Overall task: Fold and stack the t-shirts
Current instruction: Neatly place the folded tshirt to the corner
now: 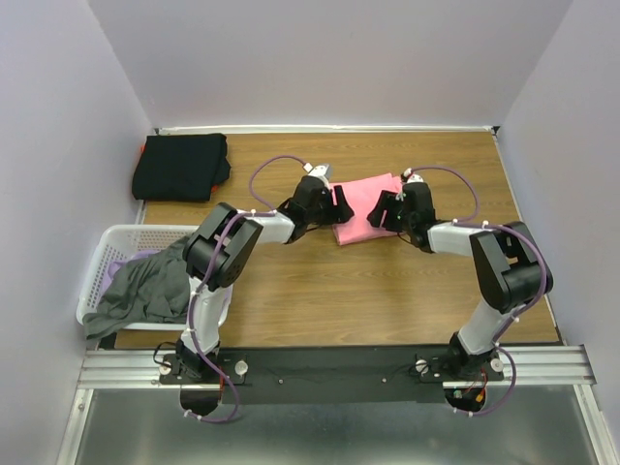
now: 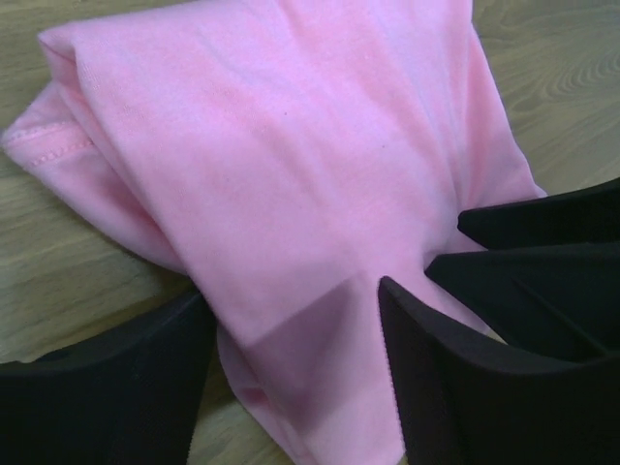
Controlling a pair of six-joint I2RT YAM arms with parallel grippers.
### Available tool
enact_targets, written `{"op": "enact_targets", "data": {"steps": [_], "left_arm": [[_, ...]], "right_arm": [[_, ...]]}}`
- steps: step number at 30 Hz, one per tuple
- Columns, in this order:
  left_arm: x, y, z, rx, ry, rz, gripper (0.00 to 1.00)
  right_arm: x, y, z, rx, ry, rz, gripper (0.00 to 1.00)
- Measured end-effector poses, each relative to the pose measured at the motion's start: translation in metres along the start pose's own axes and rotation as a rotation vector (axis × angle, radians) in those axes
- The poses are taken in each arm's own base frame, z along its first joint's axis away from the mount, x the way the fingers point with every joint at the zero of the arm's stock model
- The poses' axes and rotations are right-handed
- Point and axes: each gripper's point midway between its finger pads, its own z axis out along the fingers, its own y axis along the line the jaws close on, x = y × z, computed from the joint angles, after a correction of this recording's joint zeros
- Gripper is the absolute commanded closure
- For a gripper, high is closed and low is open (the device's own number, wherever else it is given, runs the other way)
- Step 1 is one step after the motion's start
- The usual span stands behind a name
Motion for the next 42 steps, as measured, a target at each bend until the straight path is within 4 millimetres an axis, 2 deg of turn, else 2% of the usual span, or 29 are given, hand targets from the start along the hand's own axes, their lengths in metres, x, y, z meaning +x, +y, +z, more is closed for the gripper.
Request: {"op": "enact_targets", "data": {"steps": [2, 3, 4, 7, 14, 21, 27, 35, 42], "left_arm": [[0.001, 0.0, 0.005, -0.011, 0.004, 0.0, 0.59], [0.002, 0.001, 0.006, -0.018, 0.008, 0.006, 0.74], [0.004, 0.002, 0.007, -0.026, 0.015, 0.01, 0.84], [0.01, 0.006, 0.008, -0.048, 0.035, 0.013, 1.0], [0.005, 0.007, 0.01, -0.069, 0.055, 0.072, 1.0], [-0.001, 0.014, 0.009, -0.093, 0.096, 0.196, 1.0], [-0.009, 0.029, -0.001, -0.15, 0.122, 0.293, 1.0], [-0.036, 0.043, -0.01, -0.25, 0.144, 0.435, 1.0], [-0.036, 0.068, -0.025, -0.353, 0.214, 0.549, 1.0]], "right_arm": [[0.001, 0.001, -0.001, -0.007, 0.003, 0.0, 0.29], [0.001, 0.002, -0.002, -0.011, 0.005, 0.0, 0.29], [0.002, 0.002, -0.002, -0.013, 0.006, 0.0, 0.29], [0.004, 0.003, -0.006, -0.022, 0.011, 0.0, 0.29], [0.008, 0.005, -0.018, -0.034, 0.016, 0.0, 0.28], [0.0, 0.009, -0.031, -0.039, 0.002, -0.002, 0.28], [-0.014, 0.014, -0.045, -0.041, -0.031, -0.006, 0.27], [-0.035, 0.021, -0.067, -0.047, -0.092, -0.011, 0.27], [-0.052, 0.03, -0.085, -0.068, -0.151, -0.021, 0.26]]}}
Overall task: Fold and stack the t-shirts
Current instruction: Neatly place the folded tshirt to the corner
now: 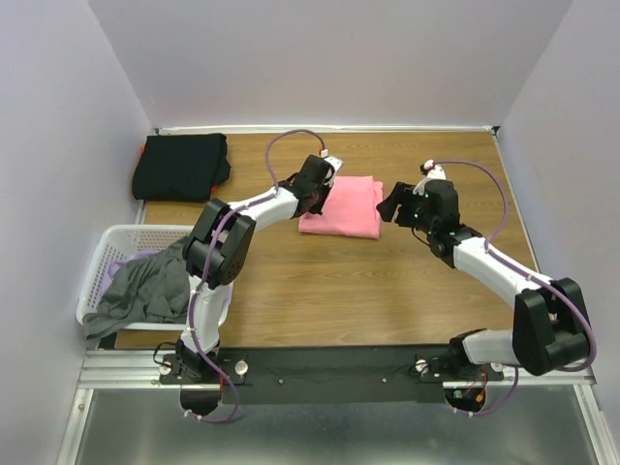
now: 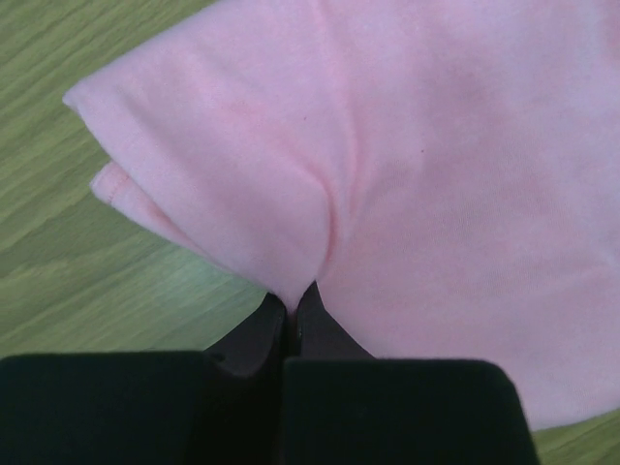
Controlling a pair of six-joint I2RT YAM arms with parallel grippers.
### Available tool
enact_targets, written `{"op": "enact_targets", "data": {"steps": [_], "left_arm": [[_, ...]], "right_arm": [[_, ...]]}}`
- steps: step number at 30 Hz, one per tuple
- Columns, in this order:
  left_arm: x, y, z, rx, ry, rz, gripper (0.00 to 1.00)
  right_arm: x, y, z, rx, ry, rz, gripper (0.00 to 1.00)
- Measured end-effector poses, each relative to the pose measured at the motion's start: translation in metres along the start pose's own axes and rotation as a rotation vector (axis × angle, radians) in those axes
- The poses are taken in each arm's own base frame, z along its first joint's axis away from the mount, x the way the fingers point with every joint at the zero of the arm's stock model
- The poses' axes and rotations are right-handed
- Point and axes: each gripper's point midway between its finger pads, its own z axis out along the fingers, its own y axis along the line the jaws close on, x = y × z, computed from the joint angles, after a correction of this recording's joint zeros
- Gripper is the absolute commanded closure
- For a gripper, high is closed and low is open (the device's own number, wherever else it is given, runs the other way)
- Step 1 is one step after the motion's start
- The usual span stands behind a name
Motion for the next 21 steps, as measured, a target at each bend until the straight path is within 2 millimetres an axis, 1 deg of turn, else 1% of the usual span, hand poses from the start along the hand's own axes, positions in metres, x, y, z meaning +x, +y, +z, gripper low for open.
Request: {"op": "enact_targets", "data": {"steps": [2, 5, 11, 12, 16, 18, 21], "left_arm": [[0.0, 0.008, -0.002, -0.021, 0.014, 0.028, 1.0], [-0.004, 0.028, -0.006, -0.058, 0.032, 0.054, 1.0], [-0.021, 0.071, -0.017, -0.145, 0.041, 0.084, 1.0], [-0.023, 0.081, -0.02, -0.167, 0.048, 0.093, 1.0], [-0.031, 0.103, -0.031, -0.215, 0.07, 0.107, 1.0], [-0.041, 0.116, -0.04, -0.243, 0.069, 0.108, 1.0], [-0.063, 0.133, -0.053, -0.285, 0.047, 0.11, 1.0]], "right_arm": [[-0.005, 0.003, -0.004, -0.008, -0.017, -0.001, 0.25], [-0.007, 0.004, -0.009, -0.014, -0.03, -0.001, 0.25], [0.001, 0.001, -0.016, -0.011, -0.024, 0.01, 0.25], [0.004, 0.0, -0.017, -0.009, -0.02, 0.012, 0.25], [0.008, -0.001, -0.018, -0.007, -0.013, 0.019, 0.25], [0.009, -0.001, -0.019, -0.009, -0.013, 0.022, 0.25], [0.011, -0.001, -0.02, -0.014, -0.01, 0.025, 0.25]]}}
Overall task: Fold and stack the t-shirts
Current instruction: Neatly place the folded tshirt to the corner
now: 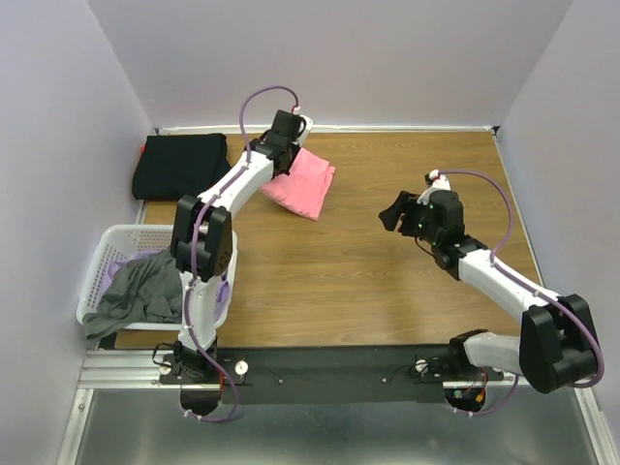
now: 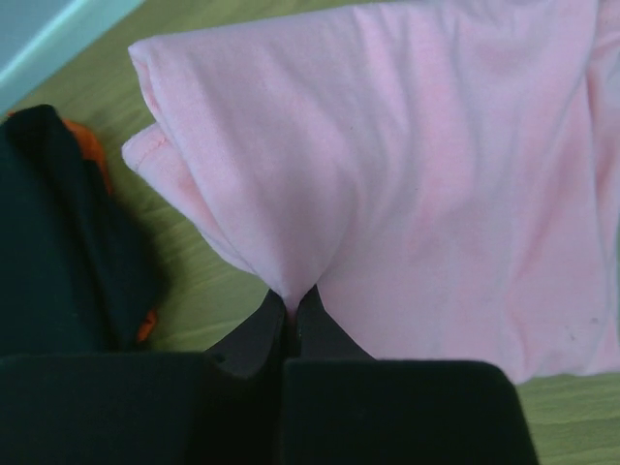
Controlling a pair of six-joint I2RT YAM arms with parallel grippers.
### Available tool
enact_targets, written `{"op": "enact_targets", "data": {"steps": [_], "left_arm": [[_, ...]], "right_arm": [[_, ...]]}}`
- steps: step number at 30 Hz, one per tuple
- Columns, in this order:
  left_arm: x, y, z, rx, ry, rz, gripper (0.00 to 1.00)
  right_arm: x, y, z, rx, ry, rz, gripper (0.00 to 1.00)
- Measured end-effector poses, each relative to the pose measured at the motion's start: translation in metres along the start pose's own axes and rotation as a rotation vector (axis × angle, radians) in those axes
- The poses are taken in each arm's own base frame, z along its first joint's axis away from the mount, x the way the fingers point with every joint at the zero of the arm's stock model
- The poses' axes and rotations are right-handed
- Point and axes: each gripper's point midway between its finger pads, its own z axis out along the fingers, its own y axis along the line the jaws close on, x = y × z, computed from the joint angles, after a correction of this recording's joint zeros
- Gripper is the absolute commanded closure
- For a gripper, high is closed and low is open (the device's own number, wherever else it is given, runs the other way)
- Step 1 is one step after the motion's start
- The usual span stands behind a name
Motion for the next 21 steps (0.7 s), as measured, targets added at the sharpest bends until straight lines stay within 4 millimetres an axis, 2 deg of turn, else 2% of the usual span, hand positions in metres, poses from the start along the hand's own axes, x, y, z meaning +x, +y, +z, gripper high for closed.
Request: {"op": "enact_targets", "data": {"steps": [3, 6, 11, 15, 21], "left_arm": [[-0.01, 0.02, -0.004, -0.039, -0.006, -0.002, 1.0], [-0.01, 0.039, -0.004, -0.073, 0.011, -0.003, 1.0], [0.005, 0.072, -0.002, -0.124, 0.067, -0.005, 1.0], [0.01, 0.094, -0.002, -0.154, 0.086, -0.01, 1.0], [-0.008, 0.121, -0.015, -0.186, 0.056, -0.014, 1.0]], "right_arm": [[0.001, 0.001, -0.001, -0.004, 0.0, 0.003, 0.25], [0.0, 0.002, -0.003, -0.011, -0.006, 0.003, 0.25], [-0.006, 0.005, -0.006, -0.022, -0.026, 0.002, 0.25], [-0.006, 0.005, -0.006, -0.023, -0.027, 0.002, 0.25], [-0.006, 0.005, -0.005, -0.023, -0.027, 0.002, 0.25]]}}
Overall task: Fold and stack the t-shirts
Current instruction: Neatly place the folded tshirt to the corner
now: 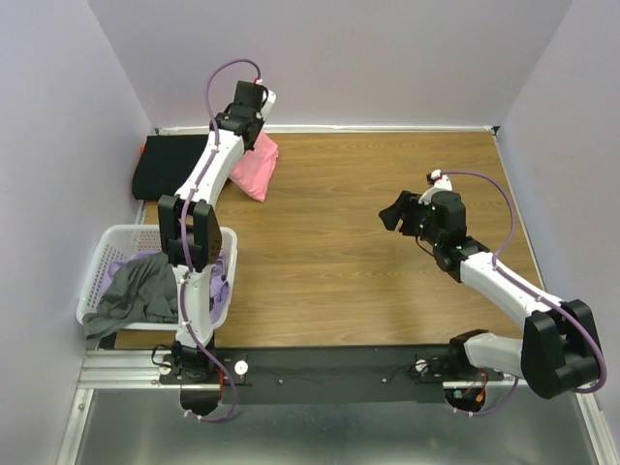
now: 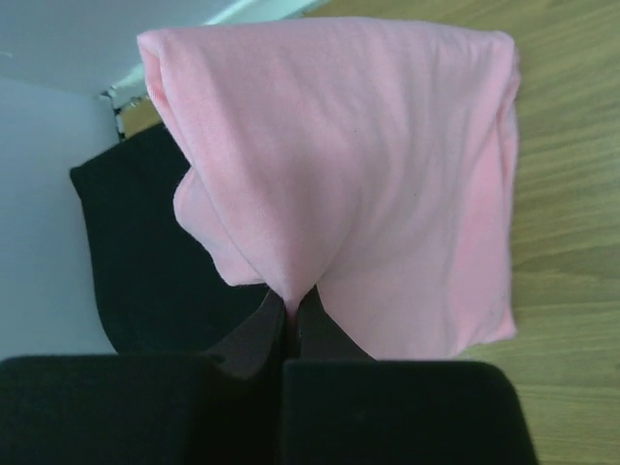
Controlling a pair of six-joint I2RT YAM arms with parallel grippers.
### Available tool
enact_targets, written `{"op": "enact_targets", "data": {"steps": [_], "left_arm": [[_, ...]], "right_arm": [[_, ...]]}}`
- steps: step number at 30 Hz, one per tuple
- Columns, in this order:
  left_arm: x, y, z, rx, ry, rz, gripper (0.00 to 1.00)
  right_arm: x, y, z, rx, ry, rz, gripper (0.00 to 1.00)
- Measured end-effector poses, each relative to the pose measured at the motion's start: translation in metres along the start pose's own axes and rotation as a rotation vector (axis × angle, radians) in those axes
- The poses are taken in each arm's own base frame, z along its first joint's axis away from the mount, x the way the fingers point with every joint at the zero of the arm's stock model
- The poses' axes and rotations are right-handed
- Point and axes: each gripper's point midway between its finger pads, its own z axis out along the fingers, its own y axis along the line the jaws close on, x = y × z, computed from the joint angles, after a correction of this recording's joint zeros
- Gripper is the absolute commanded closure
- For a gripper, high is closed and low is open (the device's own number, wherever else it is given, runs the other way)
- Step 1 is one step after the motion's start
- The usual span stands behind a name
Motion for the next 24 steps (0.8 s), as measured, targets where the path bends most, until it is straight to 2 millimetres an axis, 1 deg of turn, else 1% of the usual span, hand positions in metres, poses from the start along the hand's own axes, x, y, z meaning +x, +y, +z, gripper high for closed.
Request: {"op": "enact_targets", "data": {"steps": [1, 3, 6, 11, 16, 21, 24], "left_arm": [[-0.005, 0.008, -0.003, -0.009, -0.01, -0.006, 1.0], [-0.013, 0.017, -0.008, -0.019, -0.029, -0.012, 1.0], [-0.019, 0.032, -0.012, -0.031, -0.046, -0.025, 1.0], [-0.007, 0.054, -0.007, -0.05, -0.019, -0.042, 1.0], [0.001, 0.071, -0.003, -0.064, 0.01, -0.043, 1.0], [-0.003, 0.09, -0.008, -0.082, -0.005, -0.056, 1.0], [-0.002, 0.097, -0.008, -0.083, -0.011, -0.063, 1.0]], "right_arm": [[0.0, 0.0, 0.0, 0.0, 0.001, 0.0, 0.25], [0.0, 0.0, 0.0, -0.001, 0.001, 0.0, 0.25], [0.001, 0.001, 0.0, -0.005, 0.004, 0.0, 0.25], [0.001, 0.001, 0.0, -0.008, 0.005, 0.0, 0.25], [0.001, 0.003, 0.0, -0.014, 0.006, 0.003, 0.25], [0.001, 0.003, 0.0, -0.018, 0.004, 0.007, 0.25], [0.002, 0.003, 0.0, -0.019, 0.006, 0.007, 0.25]]}}
